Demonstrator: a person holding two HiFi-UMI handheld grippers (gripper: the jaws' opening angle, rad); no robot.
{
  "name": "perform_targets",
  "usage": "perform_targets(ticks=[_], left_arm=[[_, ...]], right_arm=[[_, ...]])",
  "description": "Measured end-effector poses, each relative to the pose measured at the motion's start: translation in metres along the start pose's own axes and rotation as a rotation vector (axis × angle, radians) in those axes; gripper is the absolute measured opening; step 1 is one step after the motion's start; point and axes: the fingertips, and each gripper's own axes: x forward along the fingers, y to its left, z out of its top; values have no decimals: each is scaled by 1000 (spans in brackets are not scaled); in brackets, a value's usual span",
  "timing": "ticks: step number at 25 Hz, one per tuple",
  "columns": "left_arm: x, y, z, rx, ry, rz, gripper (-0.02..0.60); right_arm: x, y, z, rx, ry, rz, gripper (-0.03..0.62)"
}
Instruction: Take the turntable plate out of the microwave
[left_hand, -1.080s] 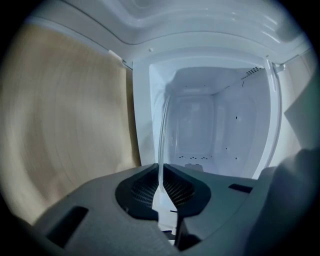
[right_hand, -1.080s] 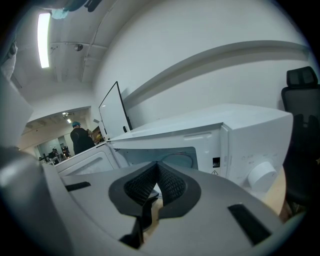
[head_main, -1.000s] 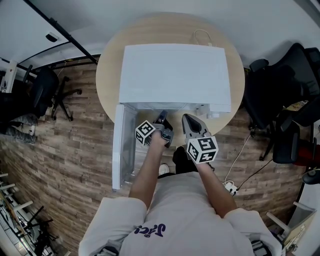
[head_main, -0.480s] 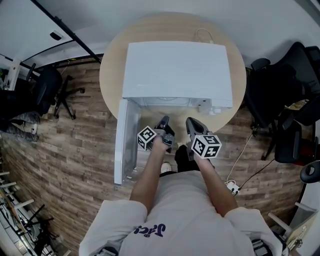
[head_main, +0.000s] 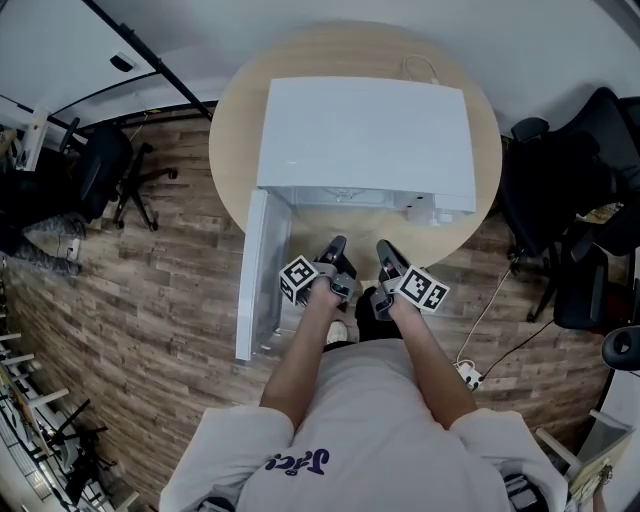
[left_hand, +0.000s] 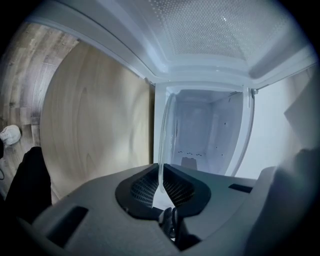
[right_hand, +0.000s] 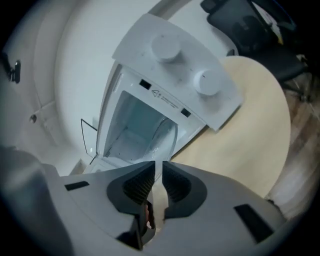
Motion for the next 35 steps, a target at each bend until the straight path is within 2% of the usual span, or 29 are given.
perform_targets(ticks=[1,2,3,8,12,14,18,22,23,24,25,28,35], left_arm=[[-2,0,0,-2,2,0,34],[-4,0,-1,-6,3,-1,34],[-6,0,-3,-13,6,0,35],[-15,0,-10,-35,18,0,35],[-19,-1,-15,-34,28,2,34],[-20,-4,-13,2,37,8,35],[-24,-15,-10,69,55,4,35],[-25,-20,-9,113,62,10,35],[-25,-20,-9,128,68,16,35],[-25,-20,-9,136,74,19,35],[-25,-20,-10,137,78,20,35],[-27,-20,-12,125,92,15,35],[-38,-20,-28,146,138,-17,37]], right_arm=[[3,-2,-3,57,-2,18,66],[6,-4,-6,107,-1,35,146],[9,-6,-8,147,-1,52,176],[32,1,-9,264,-24,155,221],[54,1,-6,329,-51,198,220],[66,-4,-5,356,-59,191,219],[91,0,3,413,-93,237,217],[102,1,4,431,-87,255,138],[102,-2,3,446,-91,252,115],[102,-5,3,466,-96,247,67],[102,-6,3,490,-100,243,54],[100,-6,3,567,-101,257,35],[74,-12,-2,632,-117,220,34]])
